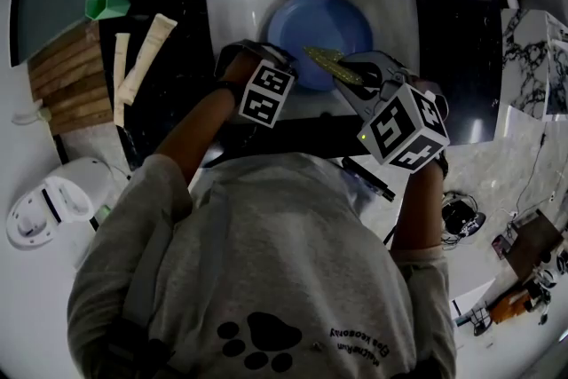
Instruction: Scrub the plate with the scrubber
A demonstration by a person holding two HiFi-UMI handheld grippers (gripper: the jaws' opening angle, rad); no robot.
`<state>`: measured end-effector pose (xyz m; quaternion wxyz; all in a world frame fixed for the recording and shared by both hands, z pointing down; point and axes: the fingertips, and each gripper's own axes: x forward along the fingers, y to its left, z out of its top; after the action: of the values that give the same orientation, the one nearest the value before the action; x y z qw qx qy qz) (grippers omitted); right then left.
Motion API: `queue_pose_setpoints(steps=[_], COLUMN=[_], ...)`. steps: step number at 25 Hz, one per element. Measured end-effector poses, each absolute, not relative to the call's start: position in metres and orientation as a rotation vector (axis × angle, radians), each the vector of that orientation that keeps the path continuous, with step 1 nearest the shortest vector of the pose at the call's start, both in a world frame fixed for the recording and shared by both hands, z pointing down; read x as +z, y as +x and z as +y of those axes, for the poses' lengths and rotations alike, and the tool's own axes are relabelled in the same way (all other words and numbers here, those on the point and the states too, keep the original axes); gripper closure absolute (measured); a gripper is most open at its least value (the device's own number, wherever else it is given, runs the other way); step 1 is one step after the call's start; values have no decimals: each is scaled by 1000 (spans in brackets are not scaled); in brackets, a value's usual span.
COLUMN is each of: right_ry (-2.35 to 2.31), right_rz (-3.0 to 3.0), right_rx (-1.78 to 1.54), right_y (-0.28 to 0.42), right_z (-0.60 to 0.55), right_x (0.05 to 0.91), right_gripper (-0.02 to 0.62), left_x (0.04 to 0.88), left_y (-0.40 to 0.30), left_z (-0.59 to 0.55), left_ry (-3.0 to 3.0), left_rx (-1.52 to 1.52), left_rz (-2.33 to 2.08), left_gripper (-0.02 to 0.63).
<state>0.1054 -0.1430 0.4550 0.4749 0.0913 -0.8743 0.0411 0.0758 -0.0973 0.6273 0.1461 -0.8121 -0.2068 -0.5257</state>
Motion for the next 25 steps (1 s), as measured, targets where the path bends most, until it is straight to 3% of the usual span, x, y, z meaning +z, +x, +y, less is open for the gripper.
queue_pose_setpoints(steps=[19, 25], right_ry=[285, 349], right_rz=[-2151, -2170], right_rx=[164, 172], right_y=[109, 109], right_z=[-143, -145], right_x=[470, 469], right_gripper=[529, 529], left_x=[589, 545], left_y=[85, 92], left_z=[-110, -134], left_ry=[-2744, -2912], left_rx=[-1457, -1292], left_rz=[-452, -156], left_gripper=[548, 598])
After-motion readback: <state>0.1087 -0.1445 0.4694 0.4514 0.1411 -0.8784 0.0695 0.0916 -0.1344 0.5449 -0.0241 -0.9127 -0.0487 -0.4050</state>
